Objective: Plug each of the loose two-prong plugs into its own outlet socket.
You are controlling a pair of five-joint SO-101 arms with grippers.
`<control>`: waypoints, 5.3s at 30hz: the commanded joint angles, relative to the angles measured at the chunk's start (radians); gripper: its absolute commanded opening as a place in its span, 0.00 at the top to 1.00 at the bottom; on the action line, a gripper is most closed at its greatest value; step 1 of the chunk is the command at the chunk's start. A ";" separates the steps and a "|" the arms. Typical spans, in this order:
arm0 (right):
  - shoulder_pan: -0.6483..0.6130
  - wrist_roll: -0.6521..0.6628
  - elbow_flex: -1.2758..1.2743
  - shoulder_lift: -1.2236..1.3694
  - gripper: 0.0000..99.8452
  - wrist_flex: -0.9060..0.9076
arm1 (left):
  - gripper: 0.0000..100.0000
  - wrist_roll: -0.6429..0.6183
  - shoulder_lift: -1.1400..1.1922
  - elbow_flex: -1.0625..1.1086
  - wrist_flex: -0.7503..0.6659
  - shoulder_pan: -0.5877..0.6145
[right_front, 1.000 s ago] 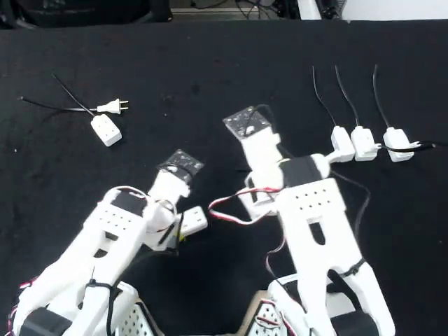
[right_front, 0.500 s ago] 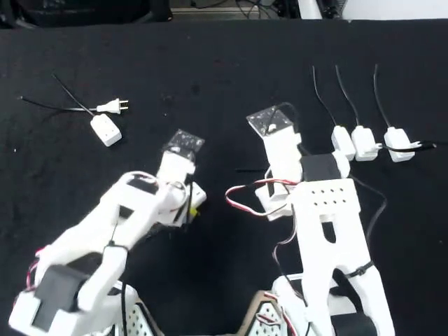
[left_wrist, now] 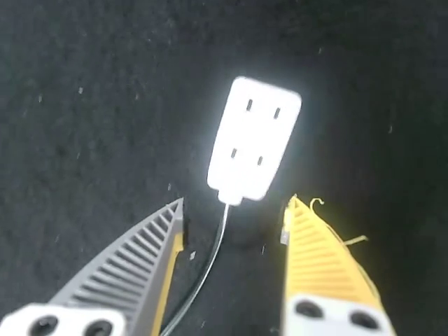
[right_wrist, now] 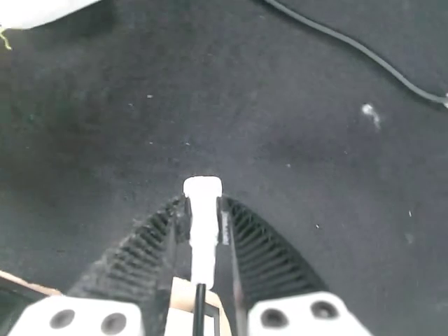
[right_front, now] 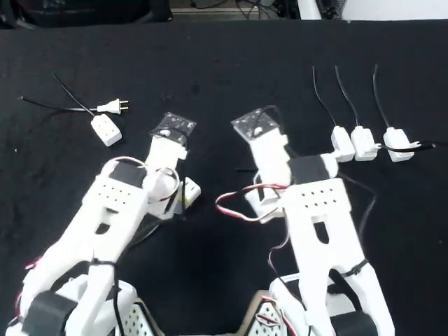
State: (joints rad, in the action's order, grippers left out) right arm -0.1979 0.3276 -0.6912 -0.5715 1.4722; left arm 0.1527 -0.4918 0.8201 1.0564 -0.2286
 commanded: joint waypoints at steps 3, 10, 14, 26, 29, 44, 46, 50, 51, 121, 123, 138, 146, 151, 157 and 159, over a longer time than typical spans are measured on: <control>-0.103 -0.091 0.076 -0.007 0.99 -0.038 | 0.77 0.133 -0.063 0.108 0.043 0.246; -0.253 -0.091 0.300 0.239 0.99 -0.003 | 0.77 0.150 -0.063 0.285 -0.114 0.469; -0.273 -0.089 0.453 0.378 0.99 -0.003 | 0.77 0.147 -0.063 0.344 -0.170 0.518; -0.321 -0.098 0.954 0.800 0.99 0.236 | 0.77 -0.026 -0.063 0.381 -0.250 0.533; -0.325 -0.109 1.092 0.877 0.99 0.284 | 0.77 -0.026 -0.063 0.381 -0.250 0.533; -0.396 -0.133 1.190 1.029 0.99 0.282 | 0.77 -0.023 -0.229 0.472 -0.252 0.521; -0.393 -0.132 1.196 1.044 0.99 0.285 | 0.77 -0.020 -0.279 0.499 -0.252 0.509; -0.402 -0.087 1.191 1.075 0.99 0.285 | 0.77 -0.018 -0.373 0.545 -0.252 0.490; -0.408 -0.077 1.191 1.082 0.99 0.287 | 0.77 -0.018 -0.388 0.552 -0.252 0.490; -0.374 -0.066 1.244 1.245 0.99 0.295 | 0.77 -0.017 -0.420 0.565 -0.249 0.495; -0.374 -0.066 1.244 1.251 0.99 0.293 | 0.77 -0.017 -0.420 0.565 -0.249 0.495; -0.345 -0.068 1.271 1.239 0.99 0.295 | 0.77 -0.017 -0.422 0.565 -0.249 0.498; -0.325 -0.044 1.066 1.050 0.99 0.295 | 0.77 -0.017 -0.422 0.565 -0.249 0.498; -0.325 -0.043 0.989 0.937 0.99 0.295 | 0.77 -0.017 -0.422 0.565 -0.249 0.498; -0.328 -0.041 0.992 0.935 0.99 0.292 | 0.77 -0.017 -0.422 0.565 -0.249 0.498; -0.333 -0.041 0.993 0.943 0.99 0.288 | 0.77 -0.017 -0.422 0.565 -0.249 0.498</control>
State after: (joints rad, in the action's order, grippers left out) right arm -0.5432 0.2754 0.2969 0.4242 1.7346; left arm 0.1435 -0.8938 1.3894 0.8170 0.2731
